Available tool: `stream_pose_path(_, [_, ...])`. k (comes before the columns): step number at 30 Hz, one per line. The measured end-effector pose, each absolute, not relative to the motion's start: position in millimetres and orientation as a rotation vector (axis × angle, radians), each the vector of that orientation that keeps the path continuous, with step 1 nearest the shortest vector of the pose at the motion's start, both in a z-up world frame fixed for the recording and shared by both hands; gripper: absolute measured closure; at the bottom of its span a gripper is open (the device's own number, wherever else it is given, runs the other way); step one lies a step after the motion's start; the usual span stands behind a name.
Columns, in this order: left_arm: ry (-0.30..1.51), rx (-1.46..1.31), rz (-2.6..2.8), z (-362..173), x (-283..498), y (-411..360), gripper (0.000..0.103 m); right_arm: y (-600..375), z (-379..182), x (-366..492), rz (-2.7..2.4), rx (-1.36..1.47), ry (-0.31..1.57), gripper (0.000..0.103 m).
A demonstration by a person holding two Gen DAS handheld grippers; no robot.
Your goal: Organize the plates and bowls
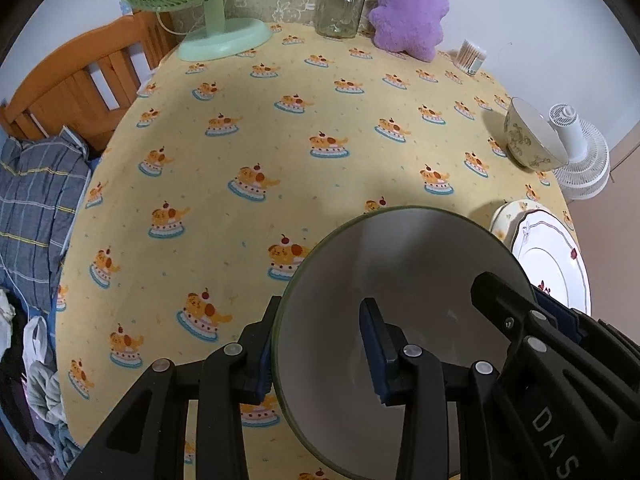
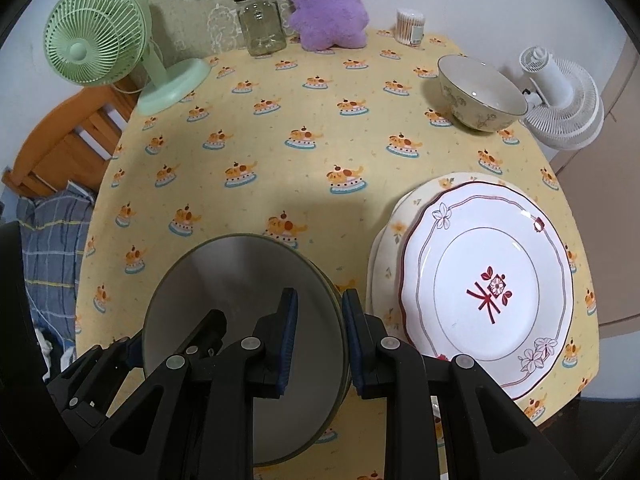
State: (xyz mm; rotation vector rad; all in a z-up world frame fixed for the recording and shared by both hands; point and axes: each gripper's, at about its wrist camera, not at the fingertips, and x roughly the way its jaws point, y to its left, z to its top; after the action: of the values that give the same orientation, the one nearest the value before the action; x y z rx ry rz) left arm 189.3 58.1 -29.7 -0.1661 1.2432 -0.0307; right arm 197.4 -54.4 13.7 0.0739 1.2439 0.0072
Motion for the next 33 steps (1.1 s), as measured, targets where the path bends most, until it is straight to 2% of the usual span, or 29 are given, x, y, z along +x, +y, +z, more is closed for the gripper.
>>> stream_pose_path(12, [1.242,-0.095,-0.038,-37.8,187.9,48.4,0.066,-62.3,1.3,194.5,-0.01,0.079,1.245,0.076])
stream_pose_path(21, [1.211,-0.04,-0.076,-26.6,174.6,47.5,0.063,-63.4,1.0,181.1,0.024,0.118,1.248,0.055])
stream_pose_path(23, [1.191,-0.062,-0.091,-20.6,171.1,51.5,0.061,-65.9,7.0,176.8,0.012,0.135,1.225,0.048])
stream_pose_path(25, [1.183,-0.067,-0.086,-16.8,169.4,55.2,0.048,-67.9,12.1,174.1,0.003,0.144,1.21,0.045])
stream_pose_path(29, [1.15,-0.063,-0.081,-6.5,165.4,60.4,0.038,-72.4,23.5,167.0,-0.014,0.166,1.179,0.039])
stream_pose_path(33, [1.121,-0.04,-0.086,2.2,160.9,60.2,0.029,-75.6,32.8,160.9,-0.027,0.171,1.155,0.038])
